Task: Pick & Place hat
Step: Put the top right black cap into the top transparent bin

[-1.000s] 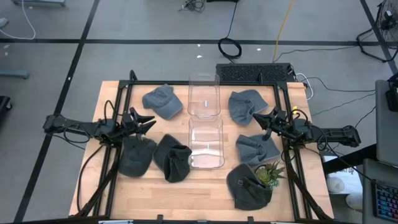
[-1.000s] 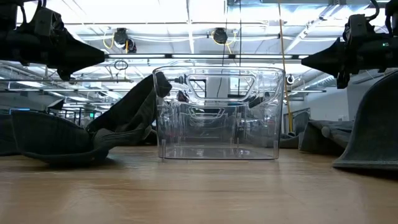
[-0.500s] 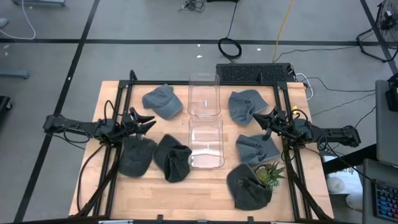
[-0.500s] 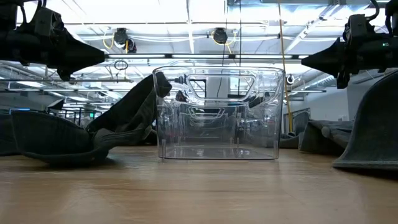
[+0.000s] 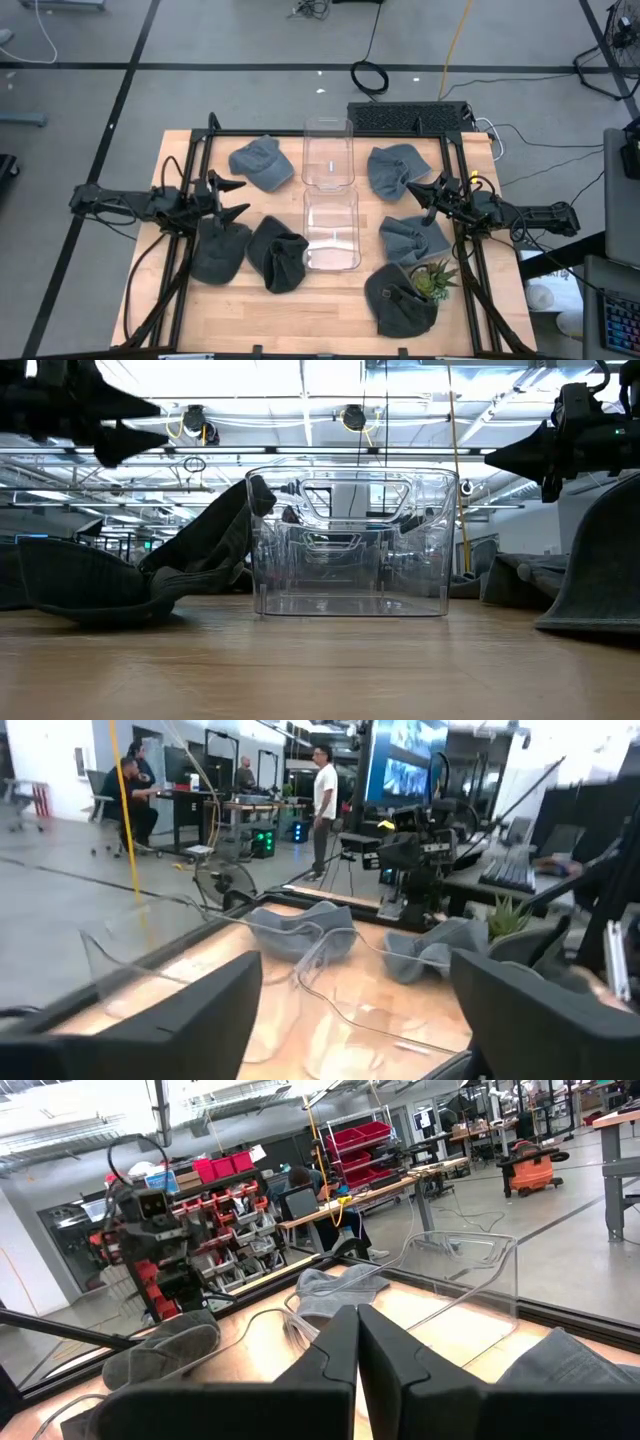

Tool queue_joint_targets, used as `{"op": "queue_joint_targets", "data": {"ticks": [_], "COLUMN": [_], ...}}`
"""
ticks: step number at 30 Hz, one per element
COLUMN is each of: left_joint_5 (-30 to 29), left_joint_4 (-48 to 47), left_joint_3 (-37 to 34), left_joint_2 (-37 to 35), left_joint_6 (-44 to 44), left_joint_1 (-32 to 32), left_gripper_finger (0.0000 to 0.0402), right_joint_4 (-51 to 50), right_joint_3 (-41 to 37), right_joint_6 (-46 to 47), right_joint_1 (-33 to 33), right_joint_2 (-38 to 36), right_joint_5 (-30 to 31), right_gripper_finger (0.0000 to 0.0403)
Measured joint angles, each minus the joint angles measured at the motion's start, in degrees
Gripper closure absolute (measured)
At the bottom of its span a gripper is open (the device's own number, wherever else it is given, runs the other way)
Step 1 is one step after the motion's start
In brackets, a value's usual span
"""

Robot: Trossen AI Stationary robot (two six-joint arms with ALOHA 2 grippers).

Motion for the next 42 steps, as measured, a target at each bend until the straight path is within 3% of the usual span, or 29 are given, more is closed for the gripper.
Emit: {"op": "queue_joint_targets", "data": {"ticks": [10, 28, 42], "left_joint_5": [-0.63, -0.66, 1.34], "left_joint_4": [-13.77, -34.0, -62.5], "left_joint_3": [16.29, 43.92, 68.92], "left_joint_2": [5.98, 28.16, 45.12], "left_joint_6": [1.8, 3.64, -6.31], "left_joint_1": [0.0, -0.02, -0.09], "left_gripper_finger": [0.0039, 0.0039, 0.0039], "right_joint_4": [0.0, 0.0, 0.0], "right_joint_3": [0.01, 0.01, 0.01], "right_joint_6": [0.0, 0.0, -0.01], "right_joint_1": [0.01, 0.01, 0.01], "right_joint_2": [0.0, 0.0, 0.0], "right_joint_5": [0.0, 0.0, 0.0], "right_gripper_finger": [0.0403, 0.0403, 0.0403]}}
